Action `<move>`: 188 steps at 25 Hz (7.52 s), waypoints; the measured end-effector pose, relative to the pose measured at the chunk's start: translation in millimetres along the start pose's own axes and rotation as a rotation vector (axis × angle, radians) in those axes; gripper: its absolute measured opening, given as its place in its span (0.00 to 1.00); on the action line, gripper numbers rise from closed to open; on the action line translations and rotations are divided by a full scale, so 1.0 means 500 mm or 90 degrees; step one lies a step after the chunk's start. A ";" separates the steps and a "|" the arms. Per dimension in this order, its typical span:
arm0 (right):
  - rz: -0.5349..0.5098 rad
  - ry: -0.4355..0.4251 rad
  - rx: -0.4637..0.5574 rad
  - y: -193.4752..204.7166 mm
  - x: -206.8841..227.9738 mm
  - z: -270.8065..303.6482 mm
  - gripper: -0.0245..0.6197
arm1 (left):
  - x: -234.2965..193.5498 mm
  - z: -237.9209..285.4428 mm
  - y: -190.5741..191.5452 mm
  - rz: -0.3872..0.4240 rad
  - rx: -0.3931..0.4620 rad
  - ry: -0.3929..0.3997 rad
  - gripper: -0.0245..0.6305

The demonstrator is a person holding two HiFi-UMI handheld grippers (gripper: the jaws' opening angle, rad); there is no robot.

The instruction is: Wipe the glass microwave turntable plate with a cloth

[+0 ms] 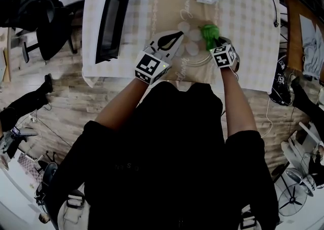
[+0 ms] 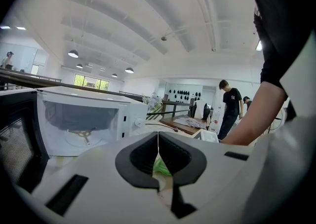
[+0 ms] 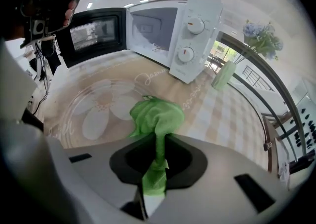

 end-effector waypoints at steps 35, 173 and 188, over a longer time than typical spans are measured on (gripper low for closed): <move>-0.042 -0.215 0.130 -0.225 -0.338 -0.059 0.12 | -0.071 -0.153 0.024 -0.003 0.016 -0.124 0.07; 0.267 -0.094 0.020 0.150 -0.102 -0.116 0.12 | 0.006 -0.036 0.051 0.005 -0.013 -0.036 0.07; 0.286 -0.206 0.311 -0.119 -0.087 -0.327 0.12 | 0.026 -0.070 -0.040 0.051 0.000 -0.028 0.07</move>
Point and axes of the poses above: the fingertips, and each gripper's own axes: z forward along the fingers, x to its right, y out of its underside, the point moved 3 cm from there along -z, backward along the fingers, and after that the axes turned 2 degrees about -y, right-handed, at the moved point
